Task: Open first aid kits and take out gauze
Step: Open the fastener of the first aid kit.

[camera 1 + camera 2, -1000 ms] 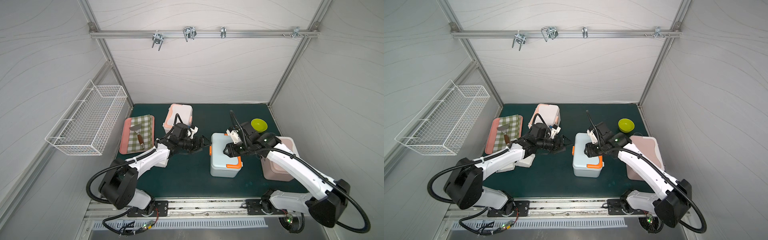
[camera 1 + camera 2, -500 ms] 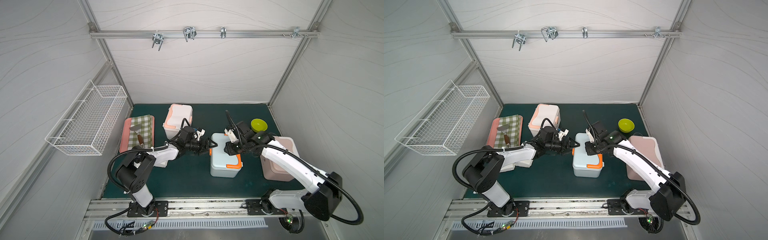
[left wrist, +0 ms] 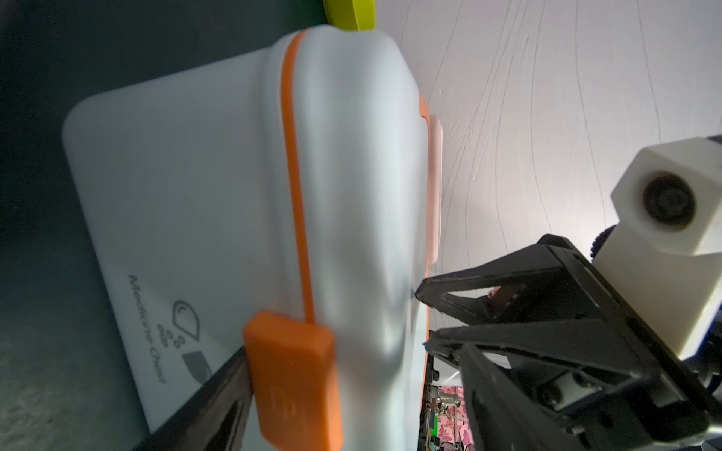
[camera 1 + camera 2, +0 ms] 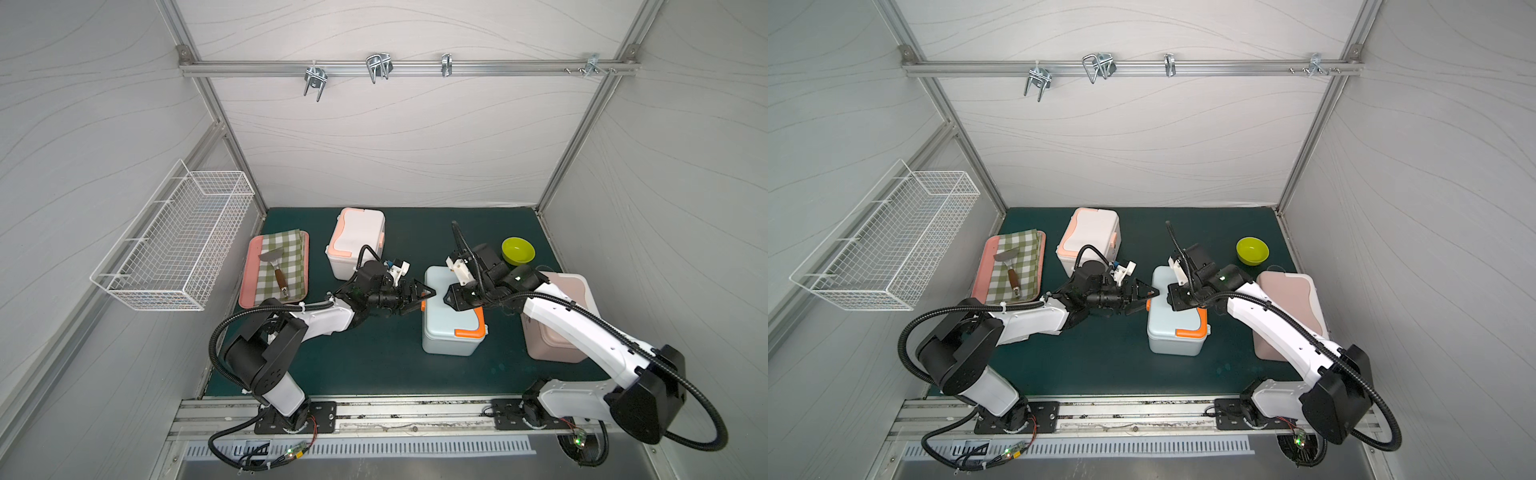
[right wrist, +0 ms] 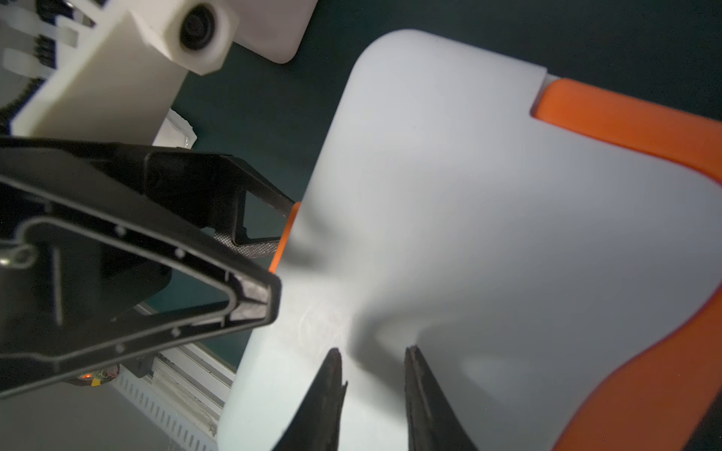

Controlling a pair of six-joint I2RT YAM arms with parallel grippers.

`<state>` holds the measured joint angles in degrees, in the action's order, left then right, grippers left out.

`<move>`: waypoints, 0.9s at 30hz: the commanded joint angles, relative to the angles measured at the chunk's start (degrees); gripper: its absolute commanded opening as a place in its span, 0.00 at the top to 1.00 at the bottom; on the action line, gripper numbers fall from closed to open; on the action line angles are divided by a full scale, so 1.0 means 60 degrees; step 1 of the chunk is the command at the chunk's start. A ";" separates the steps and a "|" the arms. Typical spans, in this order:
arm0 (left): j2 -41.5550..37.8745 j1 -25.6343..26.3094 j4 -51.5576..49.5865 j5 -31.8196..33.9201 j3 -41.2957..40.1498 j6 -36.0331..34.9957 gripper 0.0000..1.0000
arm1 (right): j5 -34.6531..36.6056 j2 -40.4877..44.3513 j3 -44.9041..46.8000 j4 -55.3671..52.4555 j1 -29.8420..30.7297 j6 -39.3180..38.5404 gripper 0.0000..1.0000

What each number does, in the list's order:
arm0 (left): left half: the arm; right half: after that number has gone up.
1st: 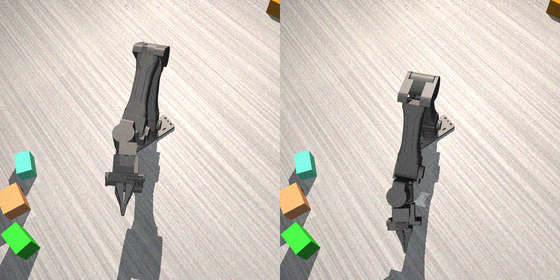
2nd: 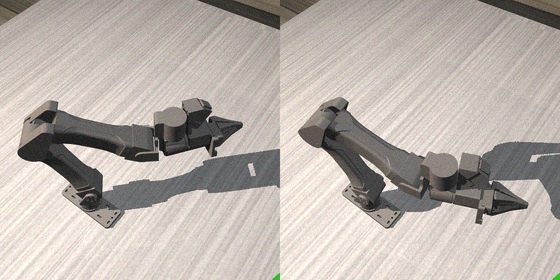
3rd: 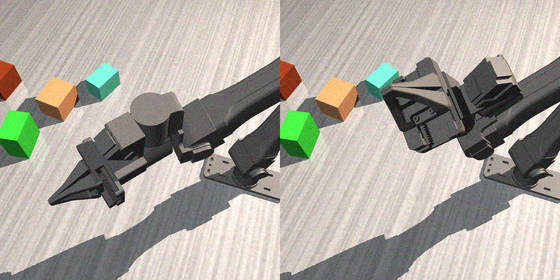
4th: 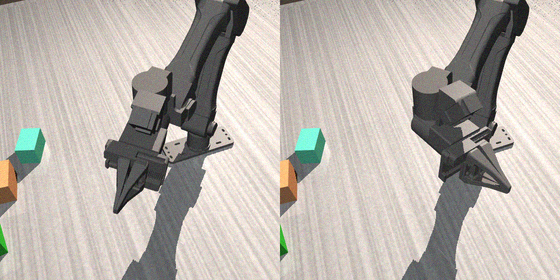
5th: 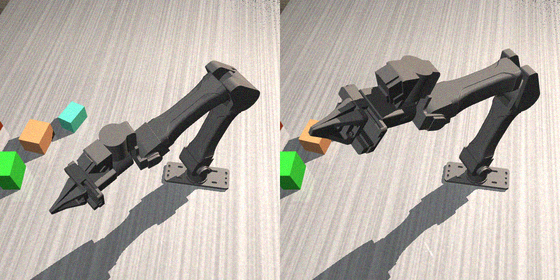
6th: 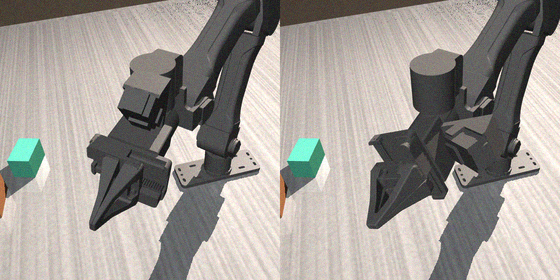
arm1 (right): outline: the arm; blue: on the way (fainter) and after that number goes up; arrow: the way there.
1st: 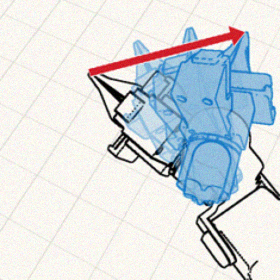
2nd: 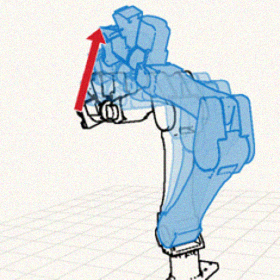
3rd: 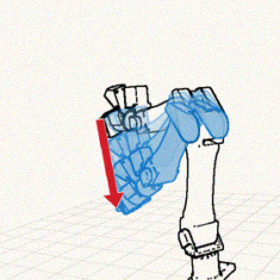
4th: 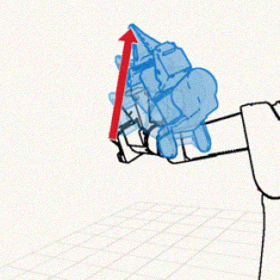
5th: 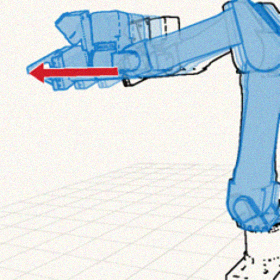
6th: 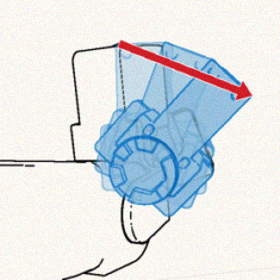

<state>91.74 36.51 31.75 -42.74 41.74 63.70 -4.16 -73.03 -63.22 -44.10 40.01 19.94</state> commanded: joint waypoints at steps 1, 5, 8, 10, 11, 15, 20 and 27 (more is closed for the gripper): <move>-0.0492 0.0081 0.1626 -0.0296 -0.0023 0.0568 0.19 | -0.0101 -0.0232 0.0528 -0.0995 0.0078 0.0118 0.70; -0.0645 0.0031 0.1880 -0.0230 -0.0264 0.0719 0.20 | -0.0081 -0.0243 0.0589 -0.1010 0.0094 0.0118 0.70; -0.0851 -0.0085 0.2092 -0.0245 -0.0445 0.0901 0.20 | -0.0059 -0.0310 0.0647 -0.1014 0.0097 0.0119 0.70; -0.0973 -0.0192 0.2332 -0.0284 -0.0578 0.1087 0.20 | -0.0073 -0.0352 0.0678 -0.1001 0.0095 0.0122 0.70; -0.1040 -0.0251 0.2442 -0.0299 -0.0646 0.1168 0.20 | -0.0090 -0.0366 0.0678 -0.0986 0.0095 0.0134 0.70; -0.1295 -0.0427 0.2475 -0.0304 -0.0864 0.1259 0.20 | -0.0091 -0.0405 0.0678 -0.0970 0.0105 0.0148 0.70; -0.1567 -0.0654 0.2018 -0.0219 -0.1114 0.1028 0.19 | -0.0122 -0.0469 0.0635 -0.0964 0.0114 0.0148 0.69; -0.0028 -0.0879 0.4474 -0.0915 -0.1171 0.1806 0.25 | -0.0250 -0.0338 0.0678 -0.1051 0.0131 0.0111 0.67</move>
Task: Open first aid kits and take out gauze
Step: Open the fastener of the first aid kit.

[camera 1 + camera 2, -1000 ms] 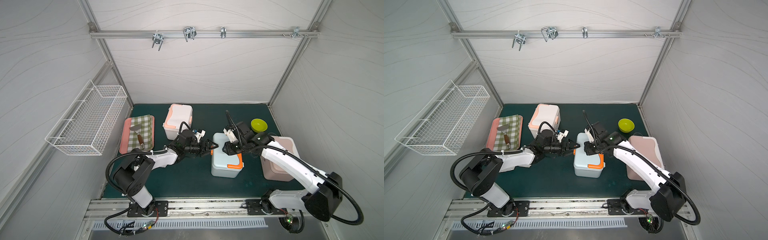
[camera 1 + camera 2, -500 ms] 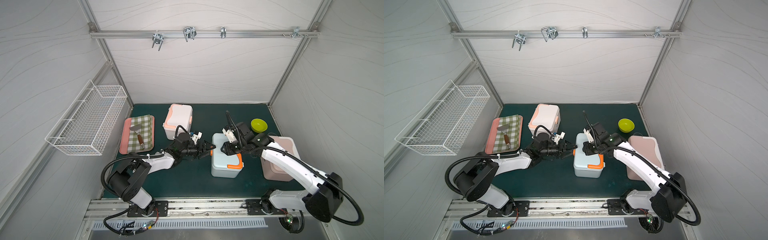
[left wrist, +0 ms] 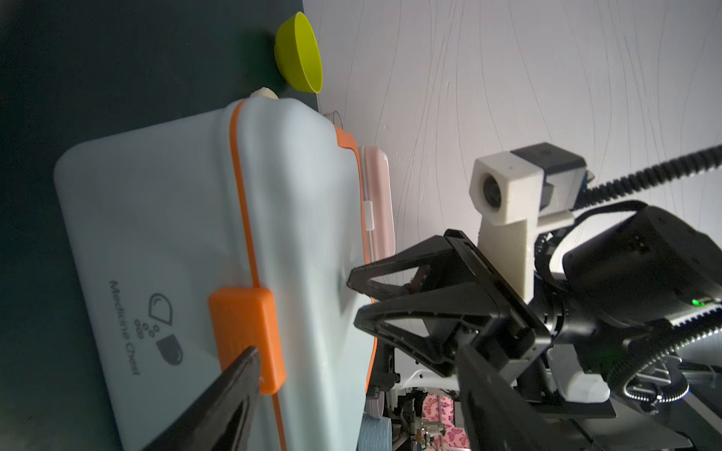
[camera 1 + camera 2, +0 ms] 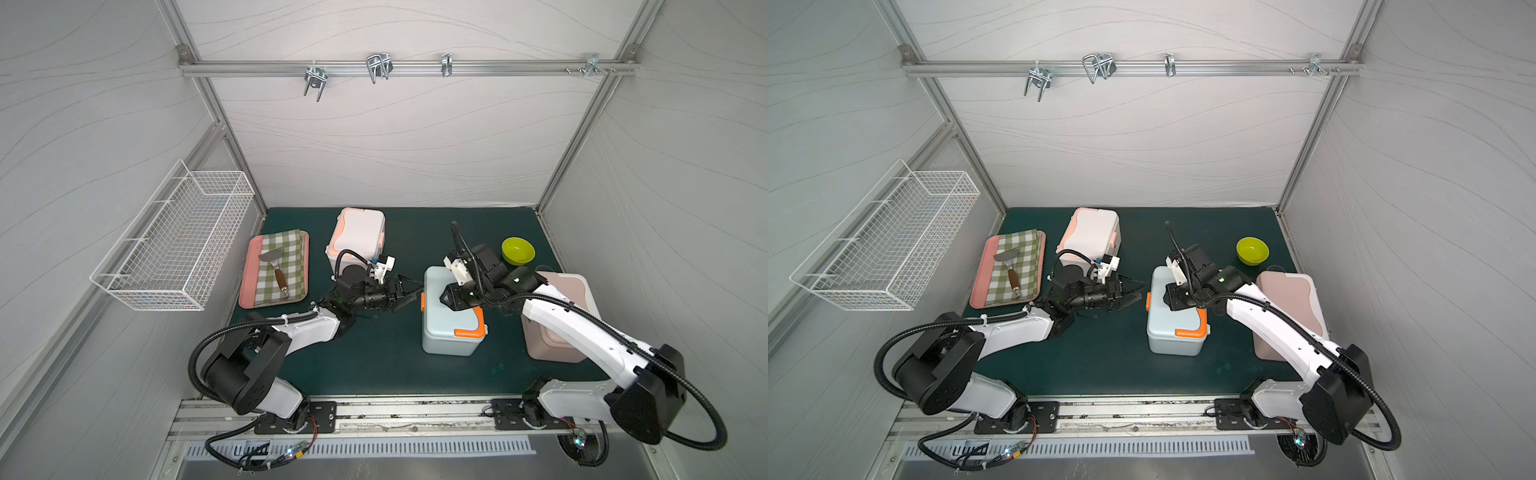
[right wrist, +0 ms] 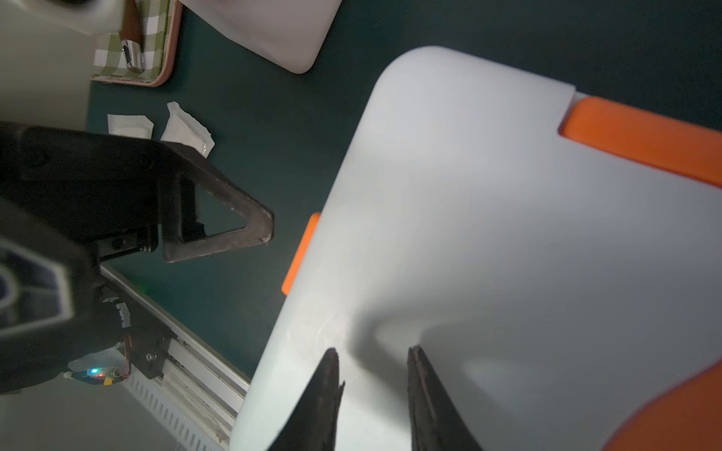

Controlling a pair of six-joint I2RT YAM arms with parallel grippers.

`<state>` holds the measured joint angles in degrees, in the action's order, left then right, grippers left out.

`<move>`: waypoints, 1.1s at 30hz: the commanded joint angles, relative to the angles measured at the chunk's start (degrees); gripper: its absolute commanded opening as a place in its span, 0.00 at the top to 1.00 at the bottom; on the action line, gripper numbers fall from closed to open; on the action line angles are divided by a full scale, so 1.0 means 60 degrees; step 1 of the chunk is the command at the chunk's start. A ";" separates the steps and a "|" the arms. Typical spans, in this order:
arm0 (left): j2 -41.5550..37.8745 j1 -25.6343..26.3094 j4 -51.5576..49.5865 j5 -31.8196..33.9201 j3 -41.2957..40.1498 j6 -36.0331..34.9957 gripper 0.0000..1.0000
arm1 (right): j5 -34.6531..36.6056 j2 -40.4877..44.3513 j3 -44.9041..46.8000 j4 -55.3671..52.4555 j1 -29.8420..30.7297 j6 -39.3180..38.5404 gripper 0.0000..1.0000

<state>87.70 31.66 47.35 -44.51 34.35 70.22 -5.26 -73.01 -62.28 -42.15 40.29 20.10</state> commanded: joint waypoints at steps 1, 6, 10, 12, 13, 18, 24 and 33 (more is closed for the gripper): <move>0.0924 -0.0054 0.2410 -0.0694 0.0075 0.0986 0.26 | -0.0154 -0.0333 0.0536 -0.1384 0.0084 0.0069 0.66; 0.1484 -0.0030 0.2669 -0.0824 0.0130 0.0851 0.24 | -0.0469 -0.0302 0.0678 -0.1411 0.0081 0.0107 0.64; 0.1954 -0.0005 0.3094 -0.0909 0.0215 0.1060 0.23 | -0.0660 -0.0355 0.0701 -0.1370 0.0089 0.0172 0.63; 0.2232 0.0074 0.3494 -0.0942 0.0306 0.1329 0.22 | -0.0708 -0.0396 0.0707 -0.1346 0.0082 0.0206 0.63; 0.2374 0.0139 0.3690 -0.0958 0.0374 0.1452 0.22 | -0.0719 -0.0412 0.0712 -0.1339 0.0082 0.0202 0.63; 0.2800 0.0511 0.4702 -0.0944 0.0576 0.2088 0.25 | -0.0750 -0.0442 0.0782 -0.1372 0.0083 0.0254 0.64; 0.2383 0.0553 0.5474 -0.0879 0.0448 0.2700 0.31 | -0.0750 -0.0551 0.0957 -0.1446 0.0081 0.0239 0.68; 0.1561 0.0455 0.5530 -0.0717 0.0086 0.2936 0.32 | -0.0185 -0.0864 0.1062 -0.1735 0.0092 0.0122 0.68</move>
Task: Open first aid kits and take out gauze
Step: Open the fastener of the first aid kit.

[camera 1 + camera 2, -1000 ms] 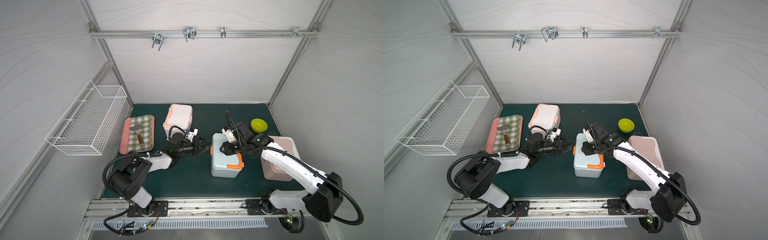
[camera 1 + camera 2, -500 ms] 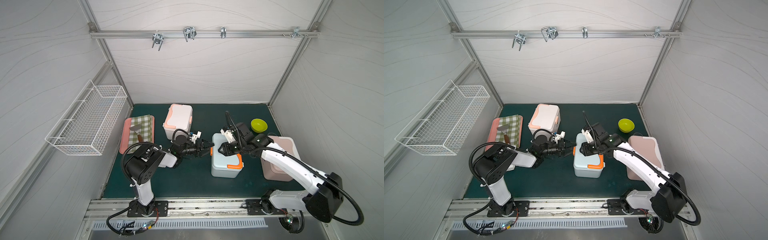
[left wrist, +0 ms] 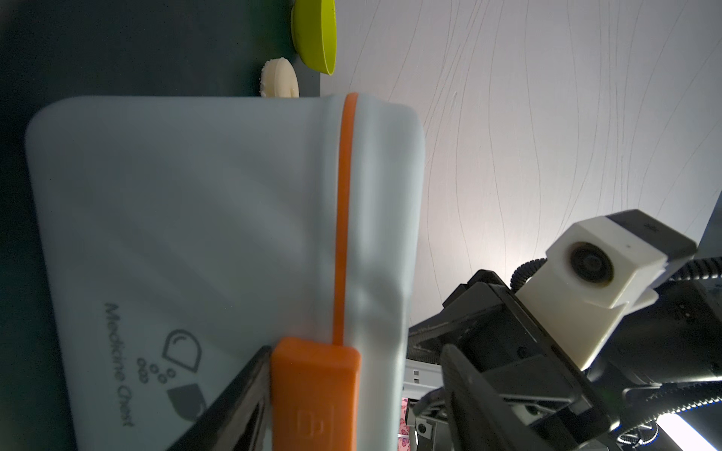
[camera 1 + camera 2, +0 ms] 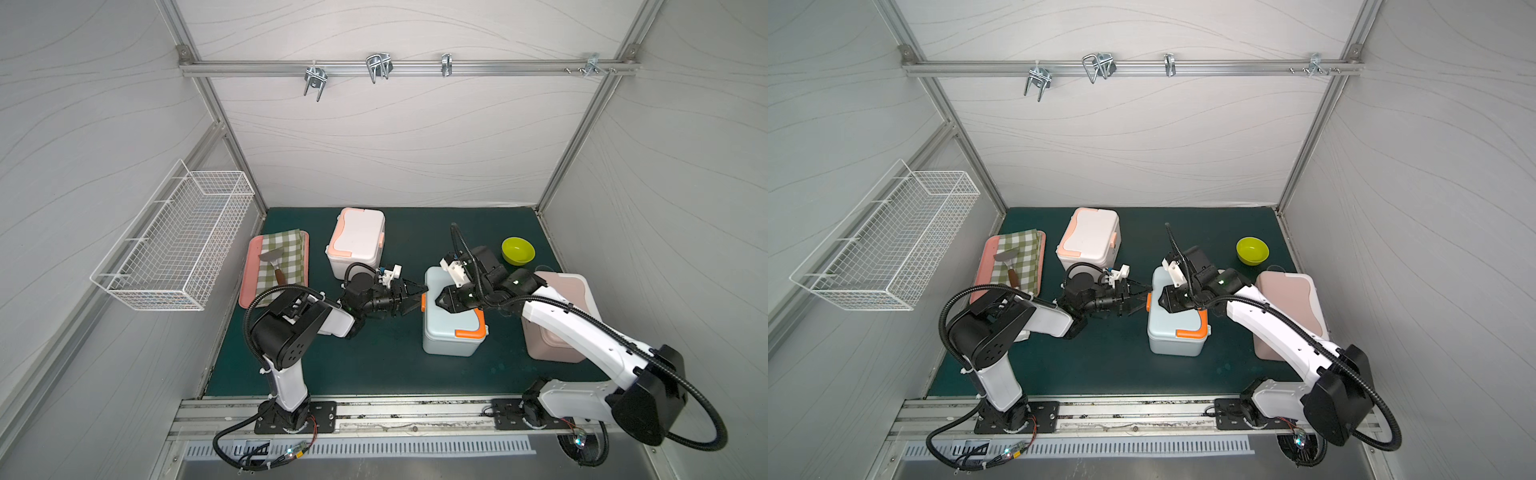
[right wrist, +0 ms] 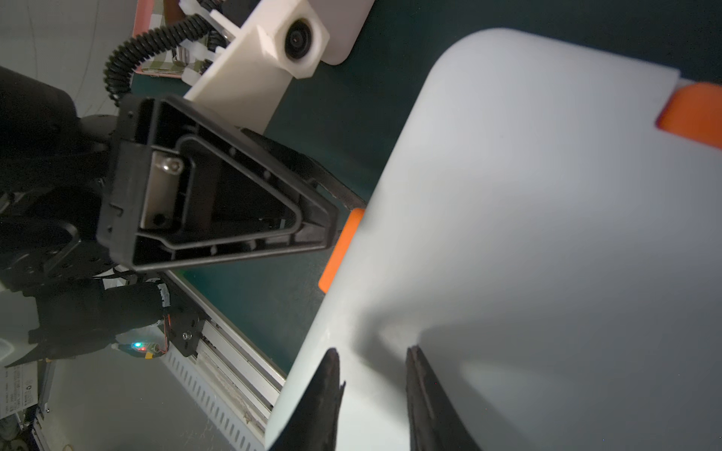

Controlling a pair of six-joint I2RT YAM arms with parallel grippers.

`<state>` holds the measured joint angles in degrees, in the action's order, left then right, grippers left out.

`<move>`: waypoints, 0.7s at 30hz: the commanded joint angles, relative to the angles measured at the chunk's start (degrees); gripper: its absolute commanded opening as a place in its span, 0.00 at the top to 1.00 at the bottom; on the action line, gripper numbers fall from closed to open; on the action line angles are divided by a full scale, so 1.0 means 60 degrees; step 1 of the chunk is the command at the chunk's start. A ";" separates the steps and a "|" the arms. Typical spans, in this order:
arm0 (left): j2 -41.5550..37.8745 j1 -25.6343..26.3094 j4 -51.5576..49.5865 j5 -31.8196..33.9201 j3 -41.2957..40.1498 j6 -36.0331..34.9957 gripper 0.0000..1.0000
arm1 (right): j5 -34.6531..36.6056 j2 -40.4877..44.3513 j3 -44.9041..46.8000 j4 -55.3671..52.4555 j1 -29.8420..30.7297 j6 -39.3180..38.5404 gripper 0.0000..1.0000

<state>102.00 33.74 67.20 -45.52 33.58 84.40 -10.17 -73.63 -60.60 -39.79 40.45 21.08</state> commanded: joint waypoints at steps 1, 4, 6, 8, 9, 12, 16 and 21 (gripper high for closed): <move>-0.0860 0.0083 0.2247 -0.0546 0.0182 0.0599 0.32 | 0.0702 -0.0780 0.0794 -0.2149 0.0060 -0.0059 0.68; -0.1020 -0.0017 0.2277 -0.0522 0.0065 0.0648 0.33 | 0.0818 -0.0834 0.0838 -0.2202 0.0058 -0.0094 0.68; -0.1123 -0.0063 0.2262 -0.0507 -0.0020 0.0655 0.33 | 0.0873 -0.0880 0.0878 -0.2221 0.0056 -0.0085 0.68; -0.1226 -0.0096 0.2265 -0.0459 -0.0080 0.0677 0.33 | 0.0879 -0.0888 0.0915 -0.2205 0.0059 -0.0086 0.68; -0.1275 -0.0111 0.2262 -0.0448 -0.0114 0.0695 0.34 | 0.0876 -0.0898 0.0929 -0.2201 0.0059 -0.0086 0.68; -0.1437 -0.0129 0.2234 -0.0408 -0.0218 0.0712 0.34 | 0.0881 -0.0928 0.0944 -0.2182 0.0056 -0.0082 0.69; -0.1764 -0.0199 0.1841 -0.0370 -0.0442 0.0493 0.34 | 0.0832 -0.0949 0.0937 -0.2141 0.0060 -0.0072 0.68; -0.2332 -0.0342 0.0639 -0.0262 -0.0754 -0.0160 0.33 | 0.0614 -0.0851 0.0837 -0.2061 0.0064 -0.0049 0.68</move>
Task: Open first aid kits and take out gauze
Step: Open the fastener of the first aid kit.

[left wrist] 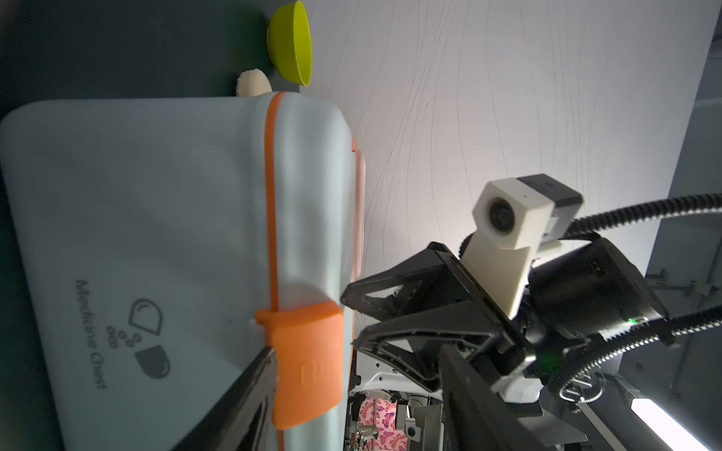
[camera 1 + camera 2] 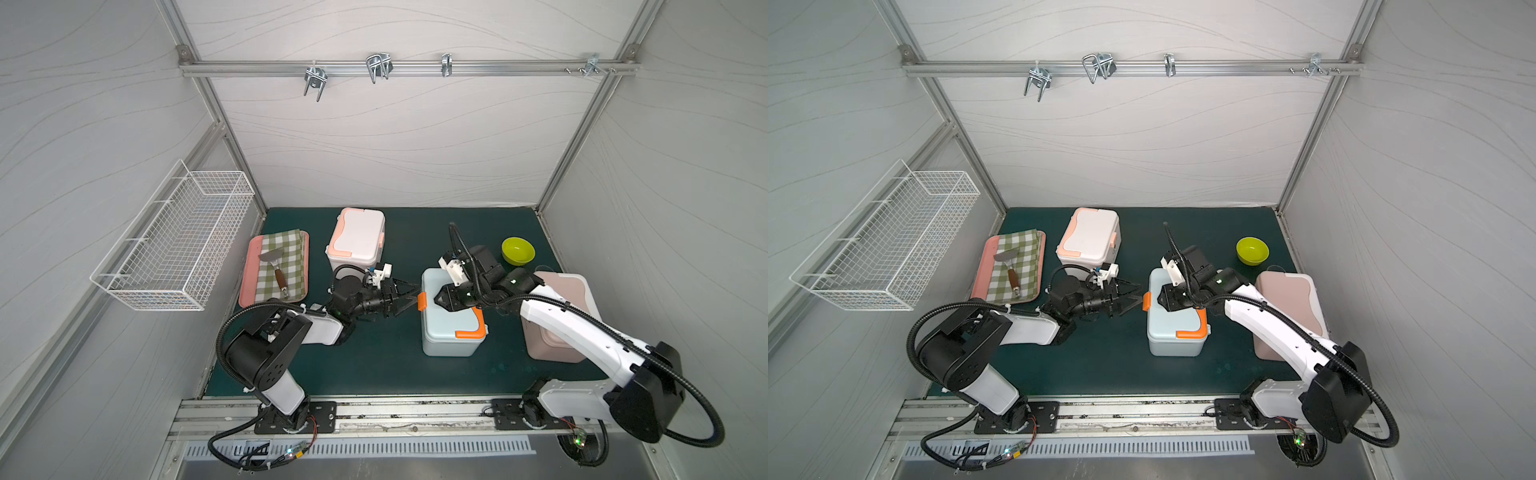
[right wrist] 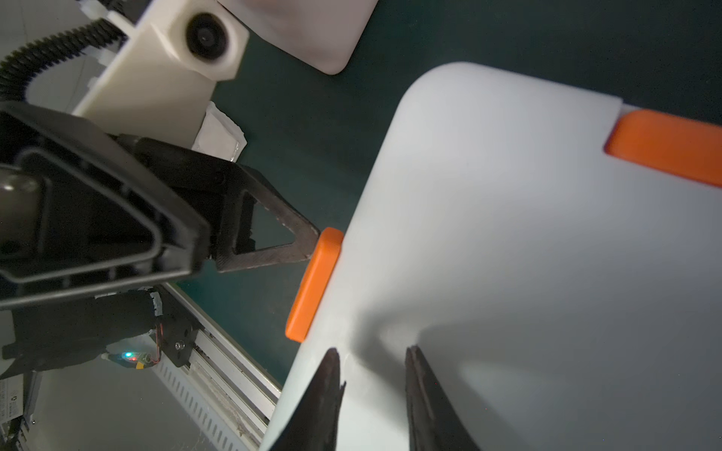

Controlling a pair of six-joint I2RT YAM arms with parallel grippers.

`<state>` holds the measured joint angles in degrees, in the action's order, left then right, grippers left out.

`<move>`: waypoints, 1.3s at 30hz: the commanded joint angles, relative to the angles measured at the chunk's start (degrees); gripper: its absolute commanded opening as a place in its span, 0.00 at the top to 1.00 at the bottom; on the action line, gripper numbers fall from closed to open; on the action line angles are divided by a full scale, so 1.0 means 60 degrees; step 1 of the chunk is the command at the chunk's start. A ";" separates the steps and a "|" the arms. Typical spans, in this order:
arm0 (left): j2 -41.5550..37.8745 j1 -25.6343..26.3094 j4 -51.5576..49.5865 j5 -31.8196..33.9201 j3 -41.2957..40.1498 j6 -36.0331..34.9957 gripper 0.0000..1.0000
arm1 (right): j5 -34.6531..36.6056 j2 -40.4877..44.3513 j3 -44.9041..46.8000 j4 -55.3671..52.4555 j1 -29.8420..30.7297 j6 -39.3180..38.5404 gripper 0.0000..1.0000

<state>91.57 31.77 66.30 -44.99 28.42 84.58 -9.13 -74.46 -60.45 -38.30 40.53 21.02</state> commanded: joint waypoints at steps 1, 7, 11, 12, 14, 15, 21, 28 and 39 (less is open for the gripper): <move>-0.0736 -0.0036 0.0410 -0.0326 0.0057 -0.0382 0.32 | 0.0401 -0.0688 0.0759 -0.2309 0.0065 -0.0020 0.68; -0.2391 -0.0130 -0.4433 0.0262 0.0292 -0.2592 0.22 | 0.0167 -0.0171 0.0034 -0.2424 0.0107 0.0012 0.62; -0.3763 -0.0113 -0.9119 0.1293 0.1056 -0.4483 0.14 | 0.0299 0.0567 -0.0430 -0.2434 0.0104 0.0076 0.48; -0.4063 -0.0109 -1.0143 0.1574 0.1296 -0.4873 0.13 | 0.0421 0.0772 -0.0472 -0.2404 0.0100 0.0119 0.46; -0.4488 -0.0013 -1.2064 0.2263 0.1847 -0.5559 0.12 | 0.0716 0.1158 -0.0437 -0.2295 0.0100 0.0156 0.37; -0.4653 0.0171 -1.3068 0.2826 0.2241 -0.6007 0.12 | 0.1012 0.1351 -0.0383 -0.2258 0.0098 0.0177 0.34; -0.4118 0.1812 -1.6625 0.5644 0.4524 -0.7369 0.11 | 0.2000 0.1874 0.0002 -0.2223 -0.0094 0.0234 0.25; -0.2229 0.2826 -1.7982 0.7127 0.6465 -0.8066 0.11 | 0.1519 0.1936 0.0547 -0.1949 -0.0508 0.0145 0.23; -0.1277 0.2755 -1.8022 0.7135 0.6980 -0.8172 0.16 | 0.1037 0.1800 0.0758 -0.1698 -0.0690 -0.0104 0.22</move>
<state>84.38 48.73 -40.84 -3.66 68.45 36.32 -1.52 -62.78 -57.67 -45.39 36.77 20.99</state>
